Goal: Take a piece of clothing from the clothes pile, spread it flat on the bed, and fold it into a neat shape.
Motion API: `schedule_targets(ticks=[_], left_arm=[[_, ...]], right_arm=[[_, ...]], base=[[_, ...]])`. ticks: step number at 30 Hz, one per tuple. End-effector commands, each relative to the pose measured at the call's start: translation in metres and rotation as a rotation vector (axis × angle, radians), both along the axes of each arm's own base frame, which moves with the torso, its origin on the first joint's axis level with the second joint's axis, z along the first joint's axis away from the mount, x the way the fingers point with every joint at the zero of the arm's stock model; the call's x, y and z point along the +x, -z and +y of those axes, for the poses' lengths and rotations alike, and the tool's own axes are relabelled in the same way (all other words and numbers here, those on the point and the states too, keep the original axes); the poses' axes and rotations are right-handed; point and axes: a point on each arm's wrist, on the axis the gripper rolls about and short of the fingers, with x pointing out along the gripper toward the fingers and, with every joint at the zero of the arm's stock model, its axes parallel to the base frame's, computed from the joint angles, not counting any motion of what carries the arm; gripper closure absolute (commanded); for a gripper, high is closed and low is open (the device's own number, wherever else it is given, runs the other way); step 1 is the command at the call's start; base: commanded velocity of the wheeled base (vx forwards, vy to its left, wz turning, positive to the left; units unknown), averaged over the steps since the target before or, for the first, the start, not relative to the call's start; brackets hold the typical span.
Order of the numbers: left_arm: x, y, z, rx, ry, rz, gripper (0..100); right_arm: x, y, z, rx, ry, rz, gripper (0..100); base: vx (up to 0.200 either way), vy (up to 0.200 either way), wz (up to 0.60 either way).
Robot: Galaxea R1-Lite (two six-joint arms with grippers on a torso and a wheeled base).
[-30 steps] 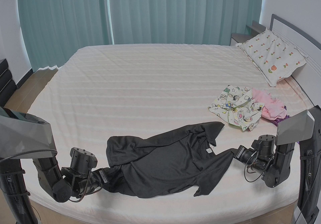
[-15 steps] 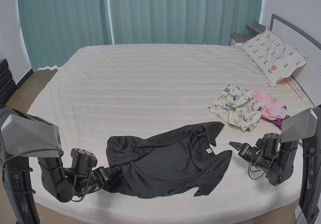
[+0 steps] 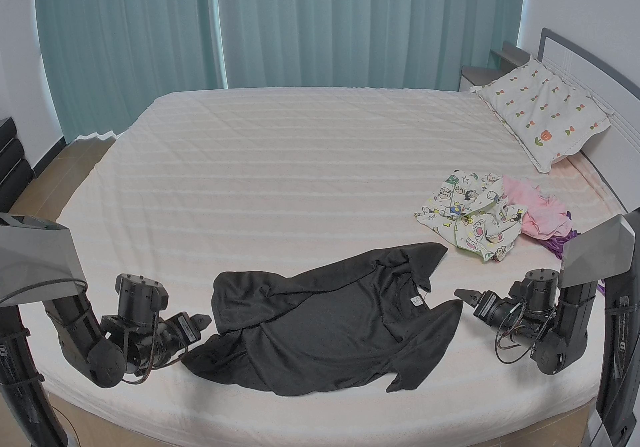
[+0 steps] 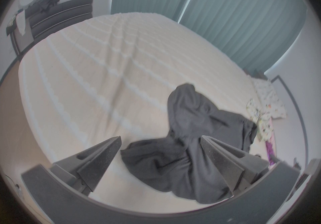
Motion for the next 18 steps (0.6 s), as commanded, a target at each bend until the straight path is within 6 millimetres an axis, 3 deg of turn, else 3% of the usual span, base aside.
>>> schedule_targets(ticks=[1, 18], left_arm=[[0.023, -0.023, -0.004, -0.079, -0.040, -0.123, 0], [0.031, -0.015, -0.010, -0.245, -0.043, -0.083, 0]], right_arm=[[-0.003, -0.003, 0.003, 0.001, -0.010, -0.008, 0], [-0.013, -0.009, 0.009, -0.011, -0.012, -0.001, 0]], base=[[0.000, 0.000, 0.00], [0.000, 0.000, 0.00]])
